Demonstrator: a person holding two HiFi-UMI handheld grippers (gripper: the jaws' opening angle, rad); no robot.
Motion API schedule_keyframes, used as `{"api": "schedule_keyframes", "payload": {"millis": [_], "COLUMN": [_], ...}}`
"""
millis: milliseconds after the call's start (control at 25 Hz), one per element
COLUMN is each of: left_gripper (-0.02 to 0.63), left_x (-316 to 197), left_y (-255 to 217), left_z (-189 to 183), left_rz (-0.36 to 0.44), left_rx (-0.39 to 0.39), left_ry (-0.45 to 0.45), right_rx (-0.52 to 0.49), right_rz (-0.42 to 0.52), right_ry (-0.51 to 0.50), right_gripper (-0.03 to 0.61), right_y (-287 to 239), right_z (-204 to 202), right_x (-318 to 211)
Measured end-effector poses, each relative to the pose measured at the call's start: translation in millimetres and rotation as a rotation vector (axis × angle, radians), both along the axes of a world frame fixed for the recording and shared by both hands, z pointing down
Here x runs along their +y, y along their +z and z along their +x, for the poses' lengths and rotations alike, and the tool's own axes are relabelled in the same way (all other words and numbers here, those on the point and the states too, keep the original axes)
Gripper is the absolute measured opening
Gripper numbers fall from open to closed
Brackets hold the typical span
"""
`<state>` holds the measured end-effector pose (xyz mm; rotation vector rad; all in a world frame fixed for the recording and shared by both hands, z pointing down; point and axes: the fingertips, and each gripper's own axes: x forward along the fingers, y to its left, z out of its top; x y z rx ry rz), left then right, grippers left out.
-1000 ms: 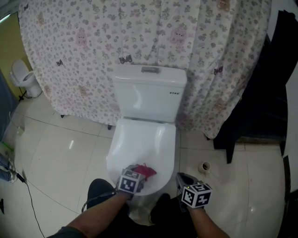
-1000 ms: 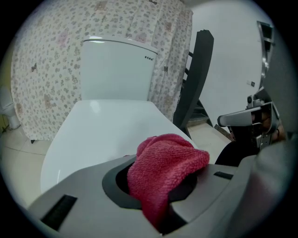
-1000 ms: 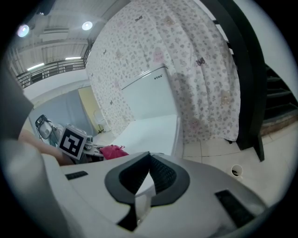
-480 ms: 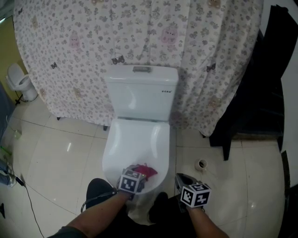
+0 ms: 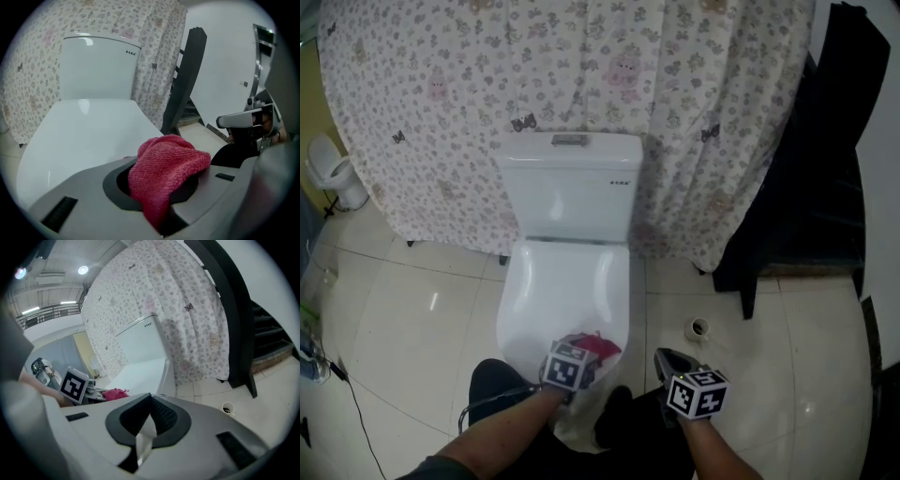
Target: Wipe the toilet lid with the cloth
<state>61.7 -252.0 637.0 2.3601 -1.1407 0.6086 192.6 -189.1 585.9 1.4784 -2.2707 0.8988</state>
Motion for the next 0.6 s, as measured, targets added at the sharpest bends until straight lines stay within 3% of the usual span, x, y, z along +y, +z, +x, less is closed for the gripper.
{"api": "schedule_keyframes", "payload": {"millis": [600], "left_gripper": [0.075], "left_x": [10.6], "left_y": [0.9], "left_z": [43.0], "left_rz": [-0.011], "left_rx": [0.007], "left_ry": [0.086], "right_rx": [0.011], "right_rz": [0.009], "right_ry": [0.051], "right_gripper": [0.005], "right_y": [-5.2], "right_z": [29.5], "right_x": [14.3]}}
